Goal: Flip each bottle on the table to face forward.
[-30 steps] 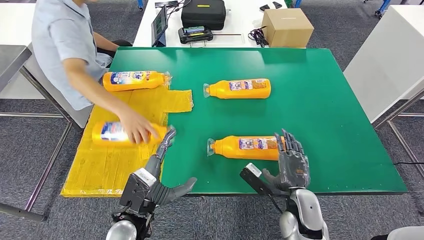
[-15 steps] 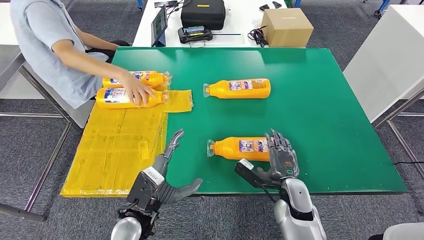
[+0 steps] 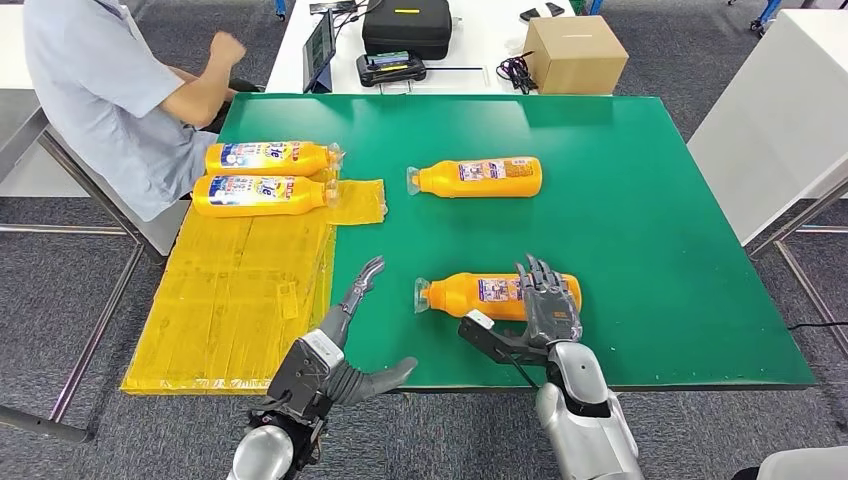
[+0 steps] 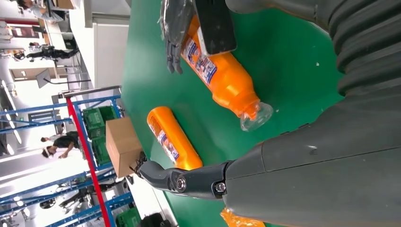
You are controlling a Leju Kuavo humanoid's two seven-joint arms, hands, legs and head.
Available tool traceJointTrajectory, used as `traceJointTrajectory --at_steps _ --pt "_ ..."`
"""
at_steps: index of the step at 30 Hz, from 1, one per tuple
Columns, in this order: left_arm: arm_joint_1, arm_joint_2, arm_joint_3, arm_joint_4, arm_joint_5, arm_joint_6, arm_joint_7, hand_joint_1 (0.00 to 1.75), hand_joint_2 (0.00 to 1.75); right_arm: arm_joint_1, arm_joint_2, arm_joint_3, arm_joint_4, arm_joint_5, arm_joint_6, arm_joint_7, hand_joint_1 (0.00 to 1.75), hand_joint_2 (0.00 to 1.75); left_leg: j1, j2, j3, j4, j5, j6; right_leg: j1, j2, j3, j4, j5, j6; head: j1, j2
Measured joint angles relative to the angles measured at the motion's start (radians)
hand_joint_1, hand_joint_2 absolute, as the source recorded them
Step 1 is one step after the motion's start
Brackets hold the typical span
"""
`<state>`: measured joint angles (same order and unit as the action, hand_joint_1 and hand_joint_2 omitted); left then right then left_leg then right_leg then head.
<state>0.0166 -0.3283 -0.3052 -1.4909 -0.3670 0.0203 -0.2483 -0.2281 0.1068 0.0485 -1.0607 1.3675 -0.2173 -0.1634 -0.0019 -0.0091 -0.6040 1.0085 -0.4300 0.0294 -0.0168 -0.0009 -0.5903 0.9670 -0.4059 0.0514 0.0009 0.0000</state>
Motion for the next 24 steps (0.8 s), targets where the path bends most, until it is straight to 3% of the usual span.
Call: traceJointTrajectory --at_steps 11,18,24 --pt "-0.015 0.001 -0.016 0.02 -0.001 -0.001 -0.002 0.0 1.75 -0.046 0.005 0.004 0.068 0.012 -0.021 0.005 0.0 1.75 0.0 0.0 0.0 0.0 0.0 0.0 0.0 0.0 0.0 0.0 0.0 0.0 0.0 0.0" --pt "-0.024 0.002 -0.027 0.036 -0.002 -0.006 -0.004 0.0 1.75 -0.102 0.008 -0.004 0.15 0.094 -0.034 0.109 0.0 1.75 0.0 0.0 0.0 0.0 0.0 0.0 0.0 0.0 0.0 0.0 0.0 0.0 0.0 0.0" --pt "-0.029 0.002 -0.028 0.047 -0.005 -0.012 -0.005 0.0 1.75 -0.142 0.004 -0.038 0.208 0.106 -0.035 0.113 0.0 1.75 0.0 0.0 0.001 0.0 0.0 0.0 0.0 0.0 0.0 0.0 0.0 0.0 0.0 0.0"
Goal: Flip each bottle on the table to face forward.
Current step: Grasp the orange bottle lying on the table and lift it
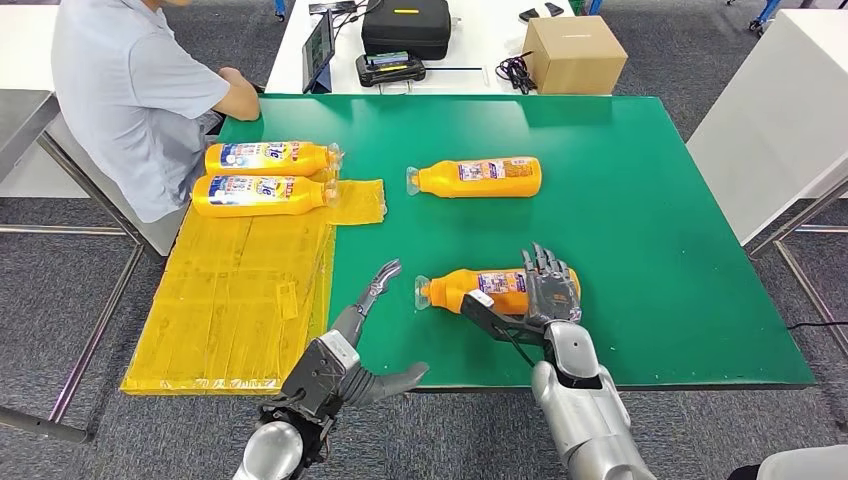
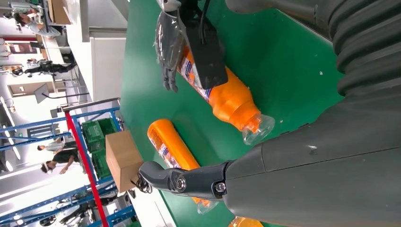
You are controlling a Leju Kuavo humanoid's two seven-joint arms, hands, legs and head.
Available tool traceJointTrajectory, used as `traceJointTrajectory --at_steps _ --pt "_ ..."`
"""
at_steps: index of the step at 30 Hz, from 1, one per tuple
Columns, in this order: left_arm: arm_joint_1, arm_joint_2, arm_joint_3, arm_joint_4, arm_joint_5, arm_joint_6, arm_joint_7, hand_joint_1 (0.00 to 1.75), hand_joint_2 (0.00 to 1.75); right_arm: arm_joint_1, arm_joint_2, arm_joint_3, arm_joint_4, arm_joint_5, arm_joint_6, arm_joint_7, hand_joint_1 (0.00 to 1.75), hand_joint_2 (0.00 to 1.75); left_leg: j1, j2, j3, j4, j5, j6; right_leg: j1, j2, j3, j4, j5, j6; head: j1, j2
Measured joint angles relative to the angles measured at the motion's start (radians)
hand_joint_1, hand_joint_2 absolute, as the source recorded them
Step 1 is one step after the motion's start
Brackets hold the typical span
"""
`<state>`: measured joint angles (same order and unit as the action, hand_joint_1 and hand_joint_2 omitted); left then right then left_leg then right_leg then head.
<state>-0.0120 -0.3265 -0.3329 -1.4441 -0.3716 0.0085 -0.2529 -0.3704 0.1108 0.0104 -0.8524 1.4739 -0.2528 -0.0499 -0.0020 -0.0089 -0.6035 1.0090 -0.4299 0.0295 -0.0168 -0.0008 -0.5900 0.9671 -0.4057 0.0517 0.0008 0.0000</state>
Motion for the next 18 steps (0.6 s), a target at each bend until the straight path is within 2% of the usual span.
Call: traceJointTrajectory --at_steps 10,11,15,18 --pt "-0.014 0.0 -0.015 0.025 0.0 -0.003 -0.001 0.0 1.75 -0.047 -0.003 -0.033 0.075 0.007 -0.004 -0.002 0.0 1.75 0.0 0.0 0.003 0.0 0.0 0.0 0.0 0.0 0.003 0.0 0.0 0.0 0.0 0.0" --pt "-0.016 0.0 -0.016 0.027 0.001 -0.004 -0.001 0.0 1.75 -0.051 -0.003 -0.035 0.08 0.007 0.001 -0.002 0.07 1.75 0.0 0.0 0.003 0.0 0.0 0.0 0.0 0.0 0.003 0.0 0.0 0.0 0.0 0.0" --pt "-0.022 0.0 -0.017 0.038 0.006 -0.01 -0.005 0.0 1.75 -0.069 -0.003 -0.046 0.114 -0.007 0.038 -0.014 1.67 1.75 0.0 0.0 0.005 0.0 0.0 0.0 0.0 0.0 0.005 0.0 0.0 0.0 0.0 0.0" --pt "-0.028 0.0 -0.021 0.048 0.01 -0.016 -0.011 0.0 1.75 -0.086 -0.008 -0.055 0.147 -0.025 0.054 -0.038 1.75 1.75 0.0 0.0 0.007 0.0 0.0 0.0 0.0 0.0 0.006 0.0 0.0 0.0 0.0 0.0"
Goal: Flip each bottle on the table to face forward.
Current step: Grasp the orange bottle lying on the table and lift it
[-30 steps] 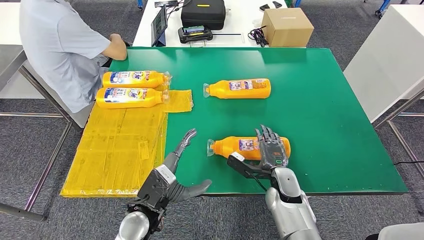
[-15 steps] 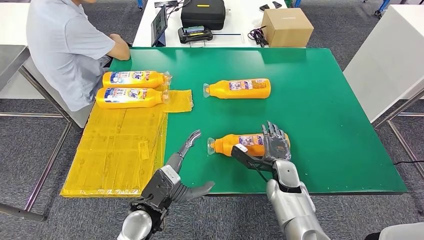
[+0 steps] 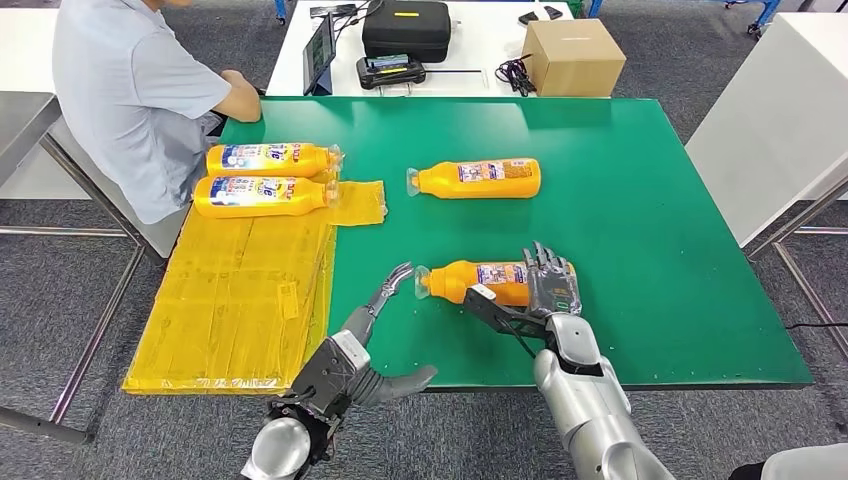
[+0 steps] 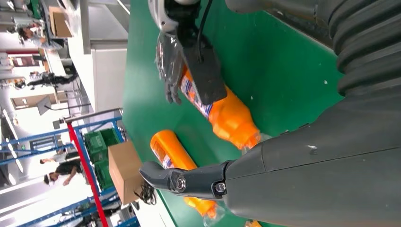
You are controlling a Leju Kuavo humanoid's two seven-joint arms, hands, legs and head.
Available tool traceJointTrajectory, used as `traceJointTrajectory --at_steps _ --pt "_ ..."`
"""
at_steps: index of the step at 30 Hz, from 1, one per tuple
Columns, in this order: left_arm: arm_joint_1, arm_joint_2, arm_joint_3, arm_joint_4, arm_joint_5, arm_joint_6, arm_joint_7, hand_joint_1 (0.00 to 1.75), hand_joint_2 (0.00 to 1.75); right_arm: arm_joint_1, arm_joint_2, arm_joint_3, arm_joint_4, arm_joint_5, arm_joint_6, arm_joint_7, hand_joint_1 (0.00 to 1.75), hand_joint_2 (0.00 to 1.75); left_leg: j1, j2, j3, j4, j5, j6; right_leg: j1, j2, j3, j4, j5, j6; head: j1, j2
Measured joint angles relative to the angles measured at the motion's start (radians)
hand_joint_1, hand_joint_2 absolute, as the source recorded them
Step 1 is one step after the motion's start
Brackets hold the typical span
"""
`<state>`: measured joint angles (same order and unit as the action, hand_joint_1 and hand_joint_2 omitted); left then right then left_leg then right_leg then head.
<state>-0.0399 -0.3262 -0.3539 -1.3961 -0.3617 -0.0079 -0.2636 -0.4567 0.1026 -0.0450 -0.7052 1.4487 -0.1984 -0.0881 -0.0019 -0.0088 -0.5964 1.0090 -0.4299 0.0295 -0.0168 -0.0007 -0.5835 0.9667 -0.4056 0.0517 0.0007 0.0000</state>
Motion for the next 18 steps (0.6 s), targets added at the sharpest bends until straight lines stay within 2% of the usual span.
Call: traceJointTrajectory --at_steps 8,18 --pt "-0.017 0.0 -0.013 0.026 0.013 -0.014 -0.017 0.0 1.75 -0.046 -0.035 -0.004 0.094 -0.046 0.014 -0.089 1.75 1.75 0.0 0.0 0.008 0.0 -0.001 0.0 0.0 0.0 0.007 -0.001 0.0 0.0 0.0 0.0" --pt "-0.024 0.0 -0.021 0.039 0.018 -0.014 -0.024 0.0 1.75 -0.061 -0.06 -0.004 0.144 -0.093 0.015 -0.114 1.75 1.75 0.0 0.0 0.013 0.0 -0.001 0.0 0.0 0.0 0.011 -0.001 0.0 0.0 0.0 0.0"
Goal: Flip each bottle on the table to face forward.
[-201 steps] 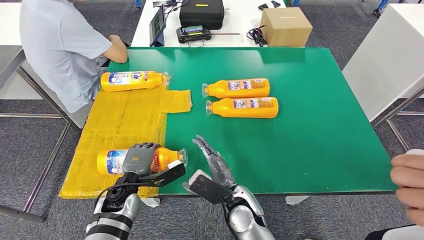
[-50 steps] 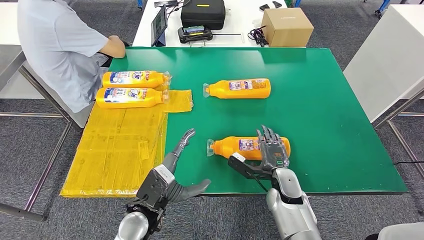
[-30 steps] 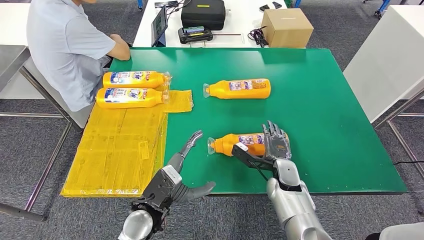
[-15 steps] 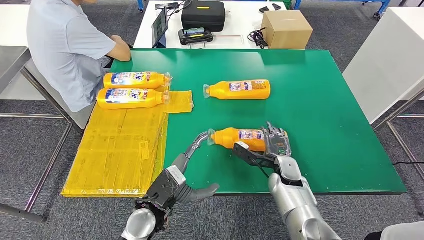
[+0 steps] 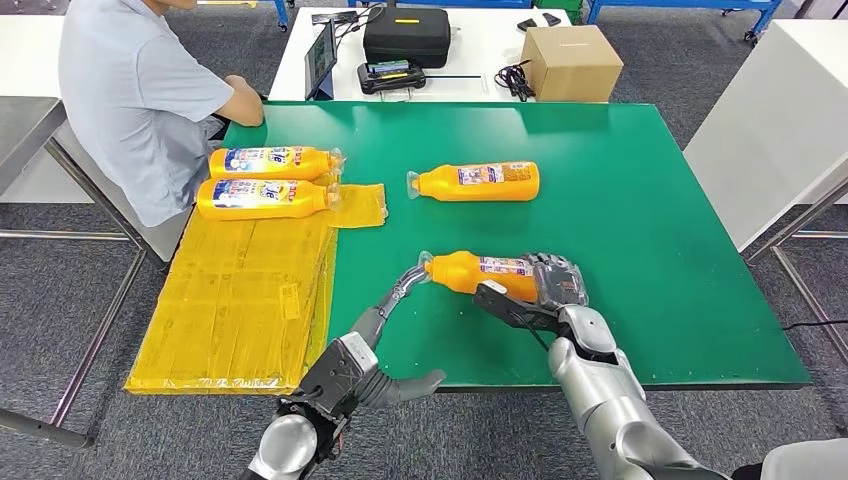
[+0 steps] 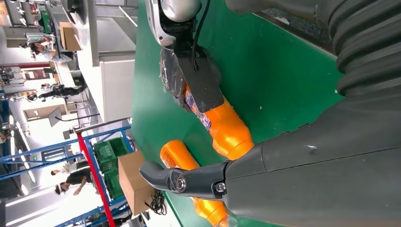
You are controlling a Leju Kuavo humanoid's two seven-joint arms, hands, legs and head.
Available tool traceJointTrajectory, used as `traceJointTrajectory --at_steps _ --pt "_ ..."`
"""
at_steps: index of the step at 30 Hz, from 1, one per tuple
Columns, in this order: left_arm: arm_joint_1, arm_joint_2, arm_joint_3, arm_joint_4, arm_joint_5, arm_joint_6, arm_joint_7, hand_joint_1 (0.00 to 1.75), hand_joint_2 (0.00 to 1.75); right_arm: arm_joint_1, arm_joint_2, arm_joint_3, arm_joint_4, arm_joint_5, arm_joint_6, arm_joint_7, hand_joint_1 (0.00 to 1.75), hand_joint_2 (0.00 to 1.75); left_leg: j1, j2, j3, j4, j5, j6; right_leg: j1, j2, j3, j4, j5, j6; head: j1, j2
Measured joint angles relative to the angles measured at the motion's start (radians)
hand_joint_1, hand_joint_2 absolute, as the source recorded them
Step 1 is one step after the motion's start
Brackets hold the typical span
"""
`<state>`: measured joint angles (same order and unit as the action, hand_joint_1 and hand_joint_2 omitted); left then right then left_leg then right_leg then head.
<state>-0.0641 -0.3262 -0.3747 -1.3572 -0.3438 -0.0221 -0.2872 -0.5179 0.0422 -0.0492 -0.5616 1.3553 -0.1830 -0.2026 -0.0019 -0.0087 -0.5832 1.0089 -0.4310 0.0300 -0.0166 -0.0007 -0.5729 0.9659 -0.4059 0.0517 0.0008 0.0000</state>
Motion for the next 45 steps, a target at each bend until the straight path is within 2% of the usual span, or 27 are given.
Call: traceJointTrajectory --at_steps 3,5,9,11,17,22,28,40,45 --pt "-0.001 0.0 0.0 0.002 0.002 0.0 -0.001 0.0 1.75 -0.001 -0.002 0.0 0.003 -0.011 0.002 -0.009 1.75 1.75 0.0 0.0 0.0 0.0 0.0 0.0 0.0 0.0 0.0 0.0 0.0 0.0 0.0 0.0" --pt "-0.002 0.0 0.0 0.002 0.017 0.001 -0.006 0.0 1.75 -0.002 -0.004 -0.009 0.003 -0.057 0.017 -0.047 1.75 1.75 0.0 0.0 0.0 0.0 0.0 0.0 0.0 0.0 0.001 0.0 0.0 0.0 0.0 0.0" --pt "-0.002 0.001 0.002 0.002 0.123 0.035 -0.006 0.0 1.75 0.003 -0.008 -0.056 -0.009 -0.244 0.101 -0.19 1.75 1.75 0.0 0.005 0.003 0.0 -0.002 -0.001 0.0 0.004 0.003 0.0 0.001 0.0 0.001 0.0" --pt "-0.001 0.002 0.009 0.002 0.207 0.081 0.005 0.0 1.75 0.025 0.004 -0.066 -0.051 -0.333 0.147 -0.228 1.75 1.75 0.0 0.007 0.004 0.0 -0.003 -0.001 0.0 0.008 0.004 0.0 0.001 0.0 0.001 0.0" --pt "0.017 0.0 0.075 0.001 0.427 0.241 -0.01 0.0 1.75 0.154 0.077 -0.006 -0.316 -0.528 0.25 -0.193 1.75 1.75 0.004 0.007 0.001 0.0 -0.002 -0.002 0.004 0.009 0.001 0.0 0.001 -0.001 0.0 0.0" --pt "0.034 -0.004 0.114 0.001 0.45 0.262 -0.016 0.0 1.75 0.232 0.111 0.052 -0.453 -0.556 0.261 -0.175 1.75 1.75 0.004 0.004 -0.007 0.0 0.0 -0.003 0.003 0.006 -0.005 0.001 0.001 -0.002 0.0 0.0" --pt "0.042 -0.007 0.141 0.004 0.53 0.279 0.0 0.0 1.75 0.269 0.128 0.101 -0.54 -0.577 0.26 -0.197 1.75 1.75 0.002 0.003 -0.012 0.0 0.0 -0.003 0.002 0.006 -0.009 0.001 0.001 -0.001 0.001 0.0" --pt "0.038 -0.013 0.167 0.064 0.642 0.159 0.032 0.0 1.75 0.314 0.174 0.271 -0.629 -0.624 0.228 -0.21 1.75 1.75 0.003 0.003 -0.016 0.0 0.0 -0.003 0.003 0.005 -0.013 0.001 0.001 -0.001 0.001 0.0" --pt "0.033 -0.013 0.167 0.088 0.645 0.147 0.033 0.0 1.75 0.322 0.184 0.314 -0.634 -0.628 0.226 -0.211 1.75 1.75 0.003 0.003 -0.016 0.0 0.0 -0.003 0.003 0.005 -0.013 0.001 0.001 -0.001 0.001 0.0"
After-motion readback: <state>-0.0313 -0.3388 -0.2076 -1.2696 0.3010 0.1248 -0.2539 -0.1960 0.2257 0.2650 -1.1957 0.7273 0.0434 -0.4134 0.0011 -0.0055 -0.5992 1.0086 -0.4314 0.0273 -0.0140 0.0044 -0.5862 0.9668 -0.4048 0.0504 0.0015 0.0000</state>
